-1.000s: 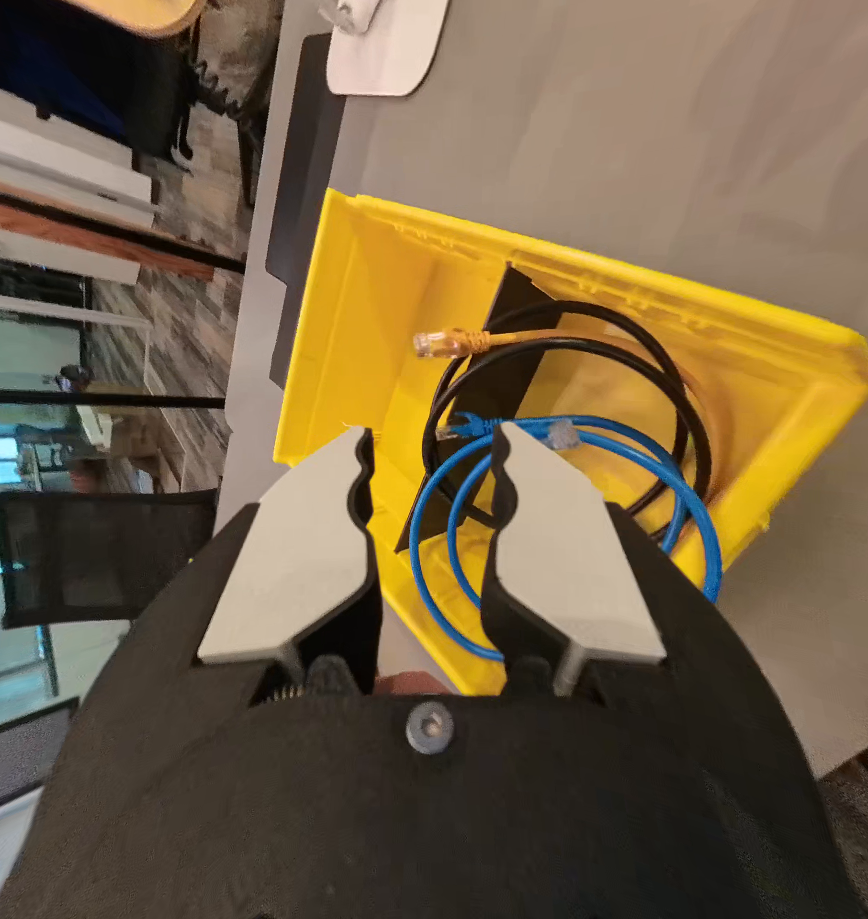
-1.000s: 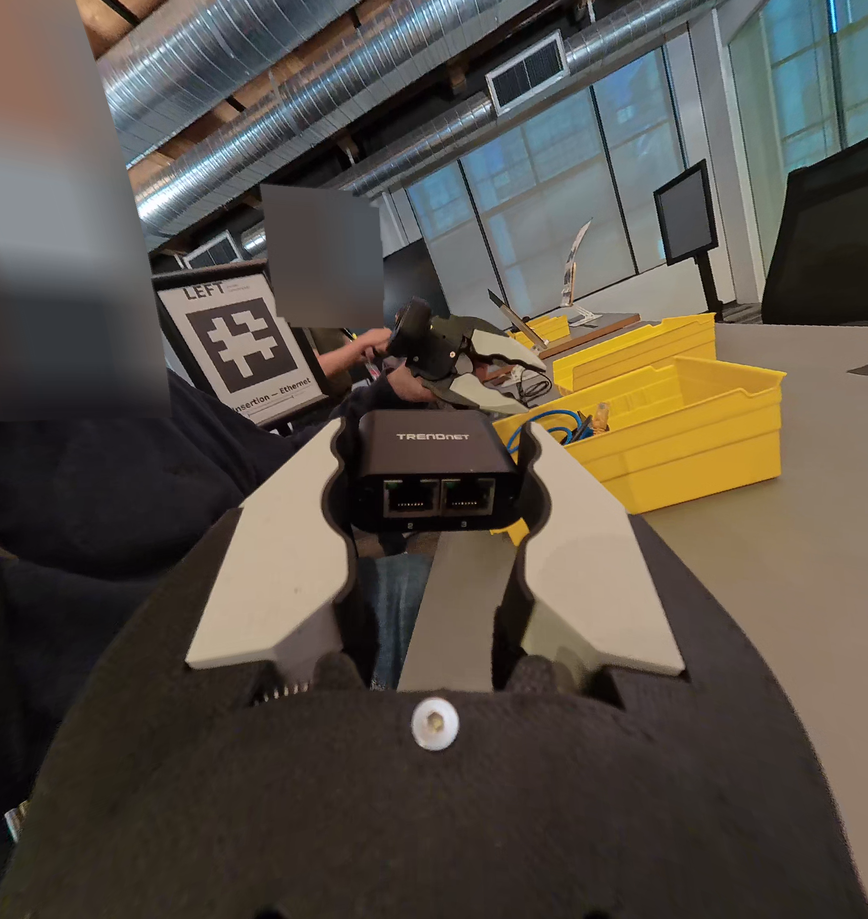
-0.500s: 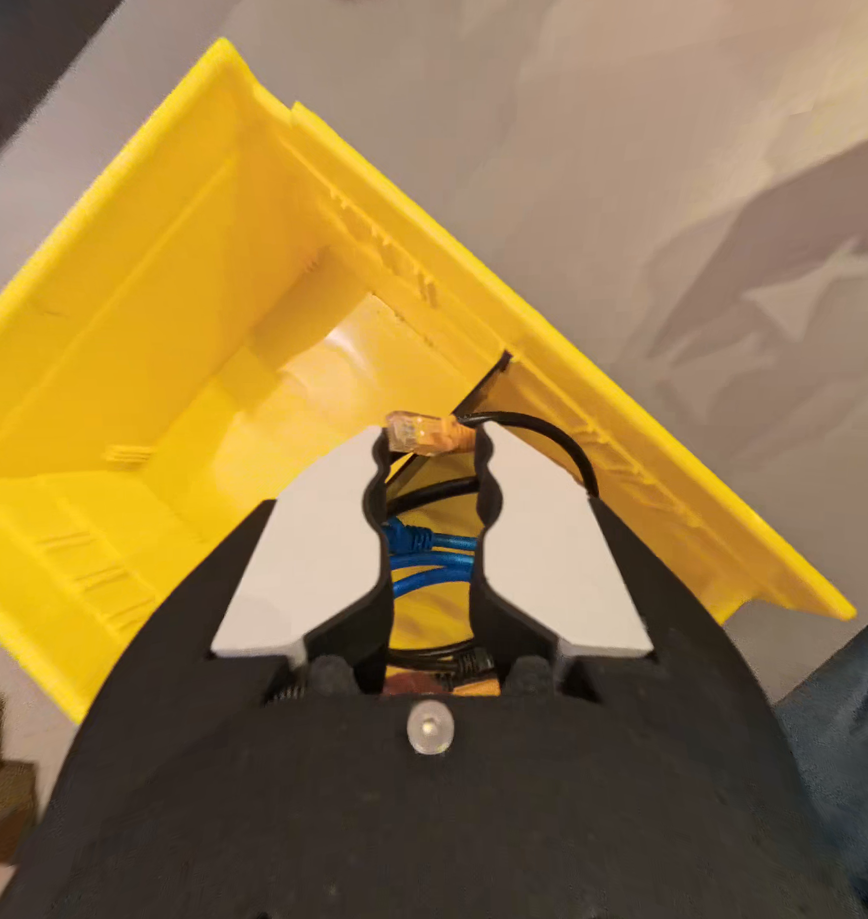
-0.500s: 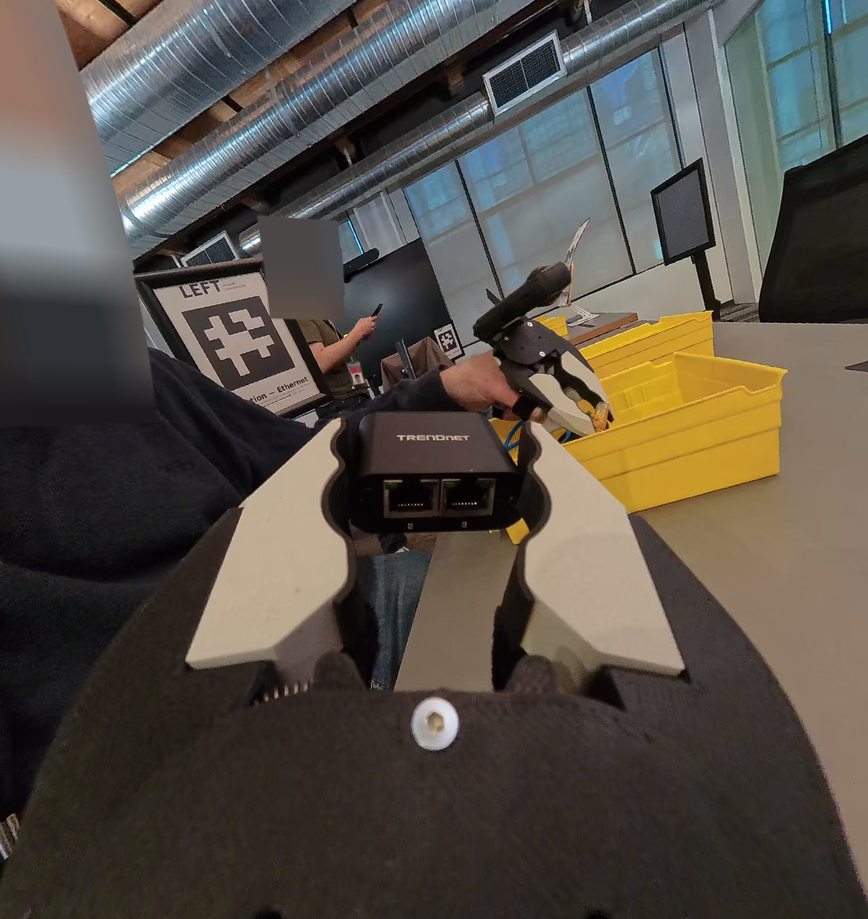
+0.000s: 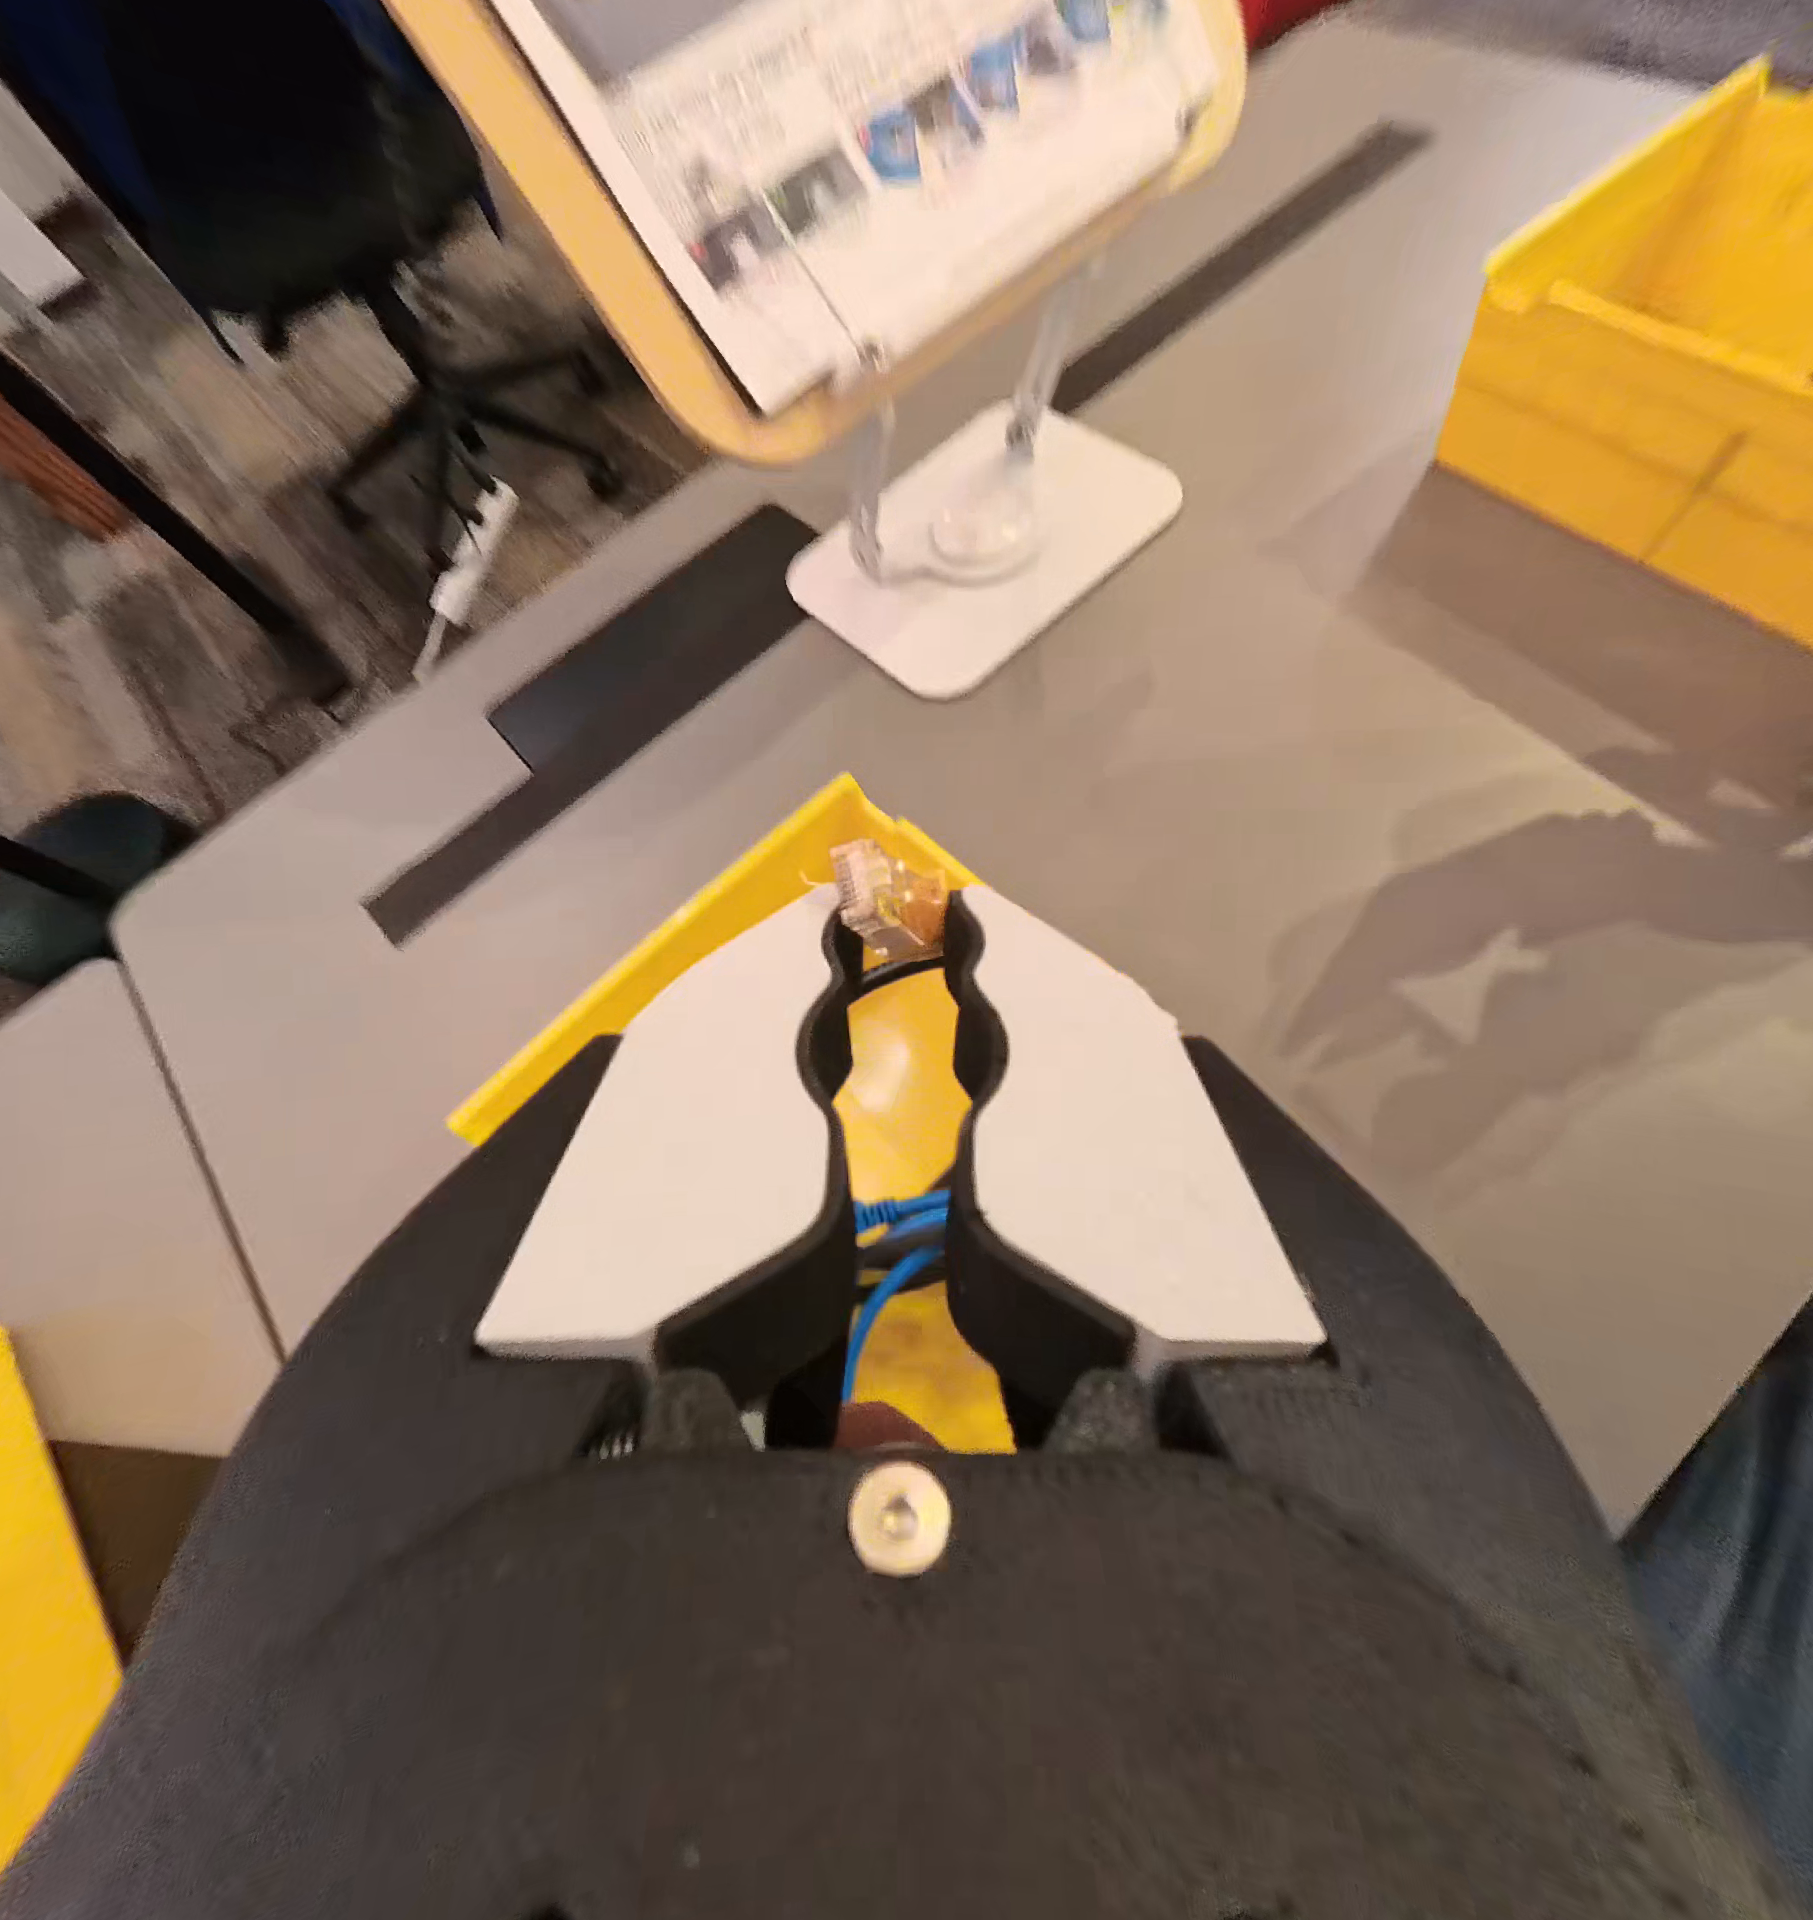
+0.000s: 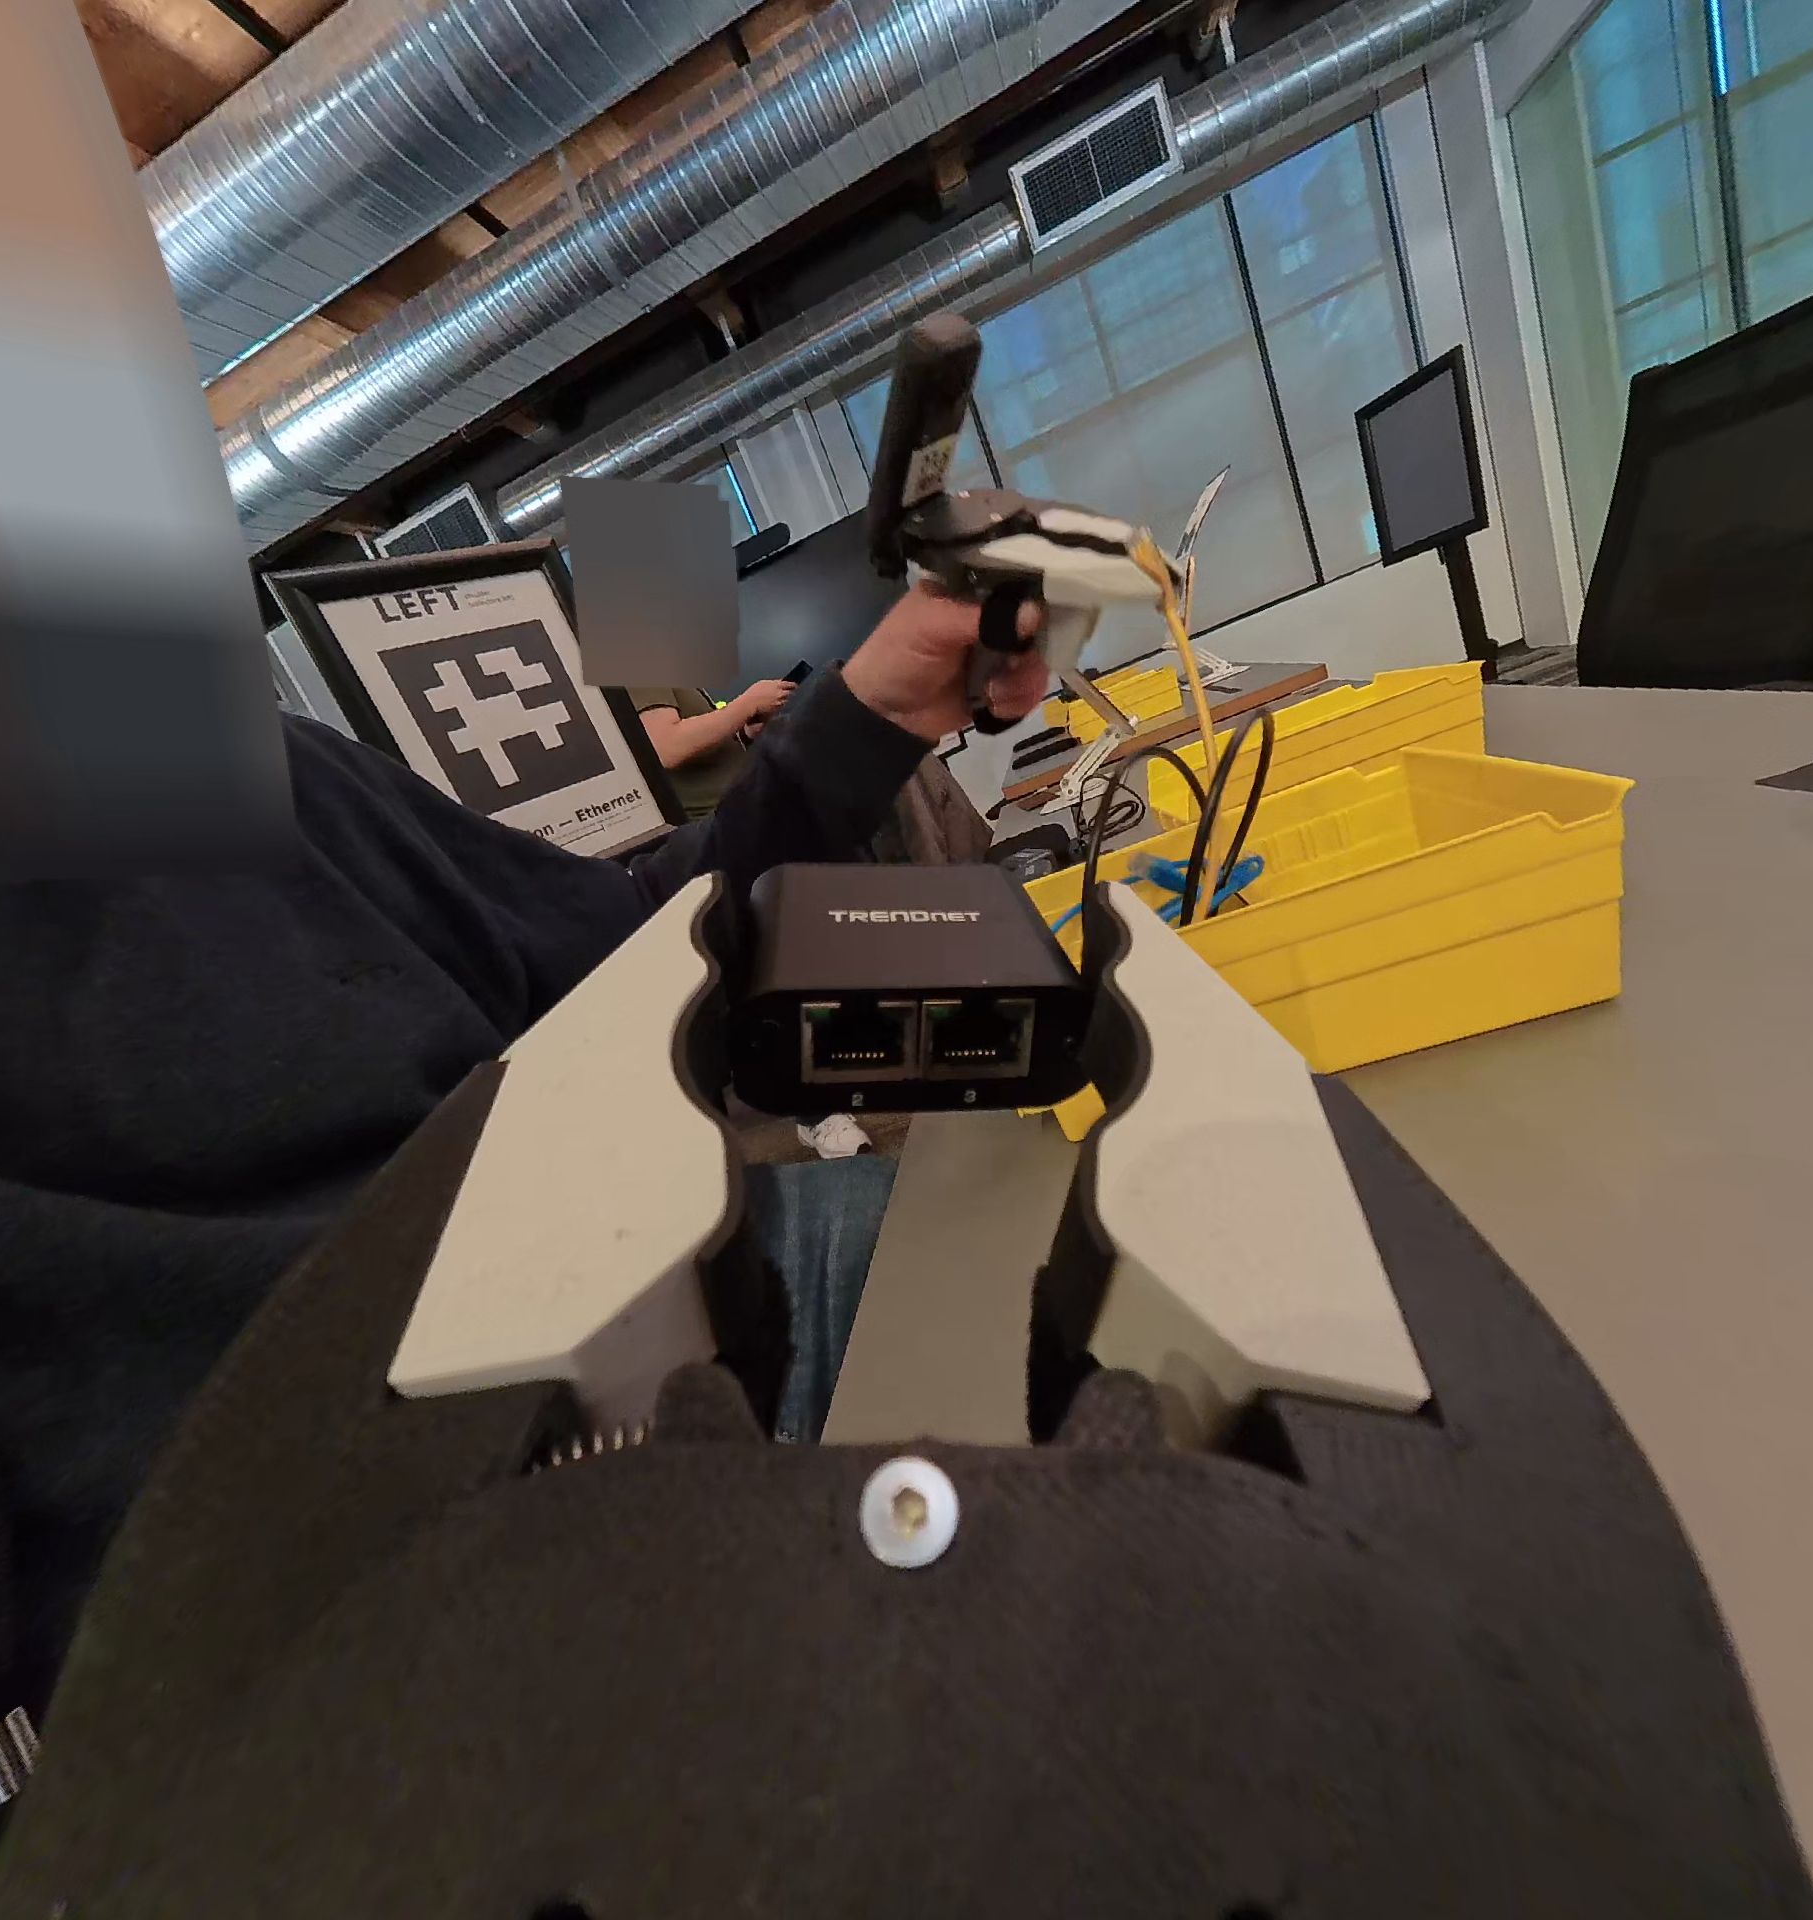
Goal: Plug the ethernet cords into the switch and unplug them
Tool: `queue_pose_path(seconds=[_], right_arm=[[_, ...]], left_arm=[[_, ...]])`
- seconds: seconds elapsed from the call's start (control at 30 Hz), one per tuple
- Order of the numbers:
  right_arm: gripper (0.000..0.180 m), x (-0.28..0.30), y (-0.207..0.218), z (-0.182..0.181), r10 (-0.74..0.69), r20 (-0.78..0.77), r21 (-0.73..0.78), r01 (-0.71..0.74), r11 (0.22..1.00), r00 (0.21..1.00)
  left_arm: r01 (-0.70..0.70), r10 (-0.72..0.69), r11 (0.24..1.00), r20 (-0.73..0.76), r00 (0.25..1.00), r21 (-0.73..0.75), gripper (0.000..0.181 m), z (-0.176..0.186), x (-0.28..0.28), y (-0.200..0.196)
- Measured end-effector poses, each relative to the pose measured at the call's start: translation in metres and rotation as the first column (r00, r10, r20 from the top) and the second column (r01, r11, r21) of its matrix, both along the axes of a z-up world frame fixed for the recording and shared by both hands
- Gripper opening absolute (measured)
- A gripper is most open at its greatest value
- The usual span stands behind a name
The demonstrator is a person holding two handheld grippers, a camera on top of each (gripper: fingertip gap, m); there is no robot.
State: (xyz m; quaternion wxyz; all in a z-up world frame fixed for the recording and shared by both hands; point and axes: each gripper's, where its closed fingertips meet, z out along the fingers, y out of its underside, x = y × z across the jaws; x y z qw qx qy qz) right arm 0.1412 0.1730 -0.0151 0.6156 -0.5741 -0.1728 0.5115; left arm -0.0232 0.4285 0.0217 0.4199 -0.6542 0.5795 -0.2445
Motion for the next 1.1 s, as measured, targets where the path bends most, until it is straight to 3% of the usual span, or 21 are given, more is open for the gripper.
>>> queue_pose_path(seconds=[0.03, 0.27, 0.43, 0.5, 0.57, 0.63, 1.1], right_arm=[[0.067, 0.0, 0.0, 0.0, 0.001, 0.0, 0.001, -0.001, 1.0, 1.0], [0.067, -0.001, -0.003, 0.004, 0.0, 0.001, 0.009, 0.0, 1.0, 1.0], [0.067, 0.001, -0.004, 0.005, -0.003, -0.002, 0.011, 0.003, 1.0, 1.0], [0.067, 0.0, -0.003, 0.005, 0.0, -0.006, 0.012, 0.0, 1.0, 1.0], [0.067, -0.001, -0.002, 0.006, 0.007, -0.009, 0.015, -0.007, 1.0, 1.0], [0.067, -0.003, -0.002, 0.006, 0.011, -0.002, 0.016, -0.011, 1.0, 1.0], [0.067, 0.001, -0.003, 0.005, 0.003, -0.011, 0.014, -0.003, 1.0, 1.0]], left_arm=[[-0.008, 0.007, 1.0, 0.037, 0.999, 0.02, 0.015, 0.015, -0.001, 0.001], [-0.025, 0.017, 0.999, 0.167, 0.986, 0.046, 0.015, 0.075, -0.008, 0.009], [-0.052, 0.005, 0.986, 0.28, 0.96, 0.16, 0.014, 0.123, -0.013, -0.004], [-0.068, 0.015, 0.976, 0.25, 0.968, 0.205, 0.013, 0.121, -0.011, 0.0], [-0.011, -0.005, 0.994, 0.143, 0.99, 0.106, 0.013, 0.088, 0.0, 0.001], [-0.024, 0.01, 0.985, 0.085, 0.996, 0.172, 0.013, 0.078, 0.003, 0.003], [-0.165, 0.042, 0.911, 0.313, 0.949, 0.378, 0.013, 0.181, -0.033, -0.018]])
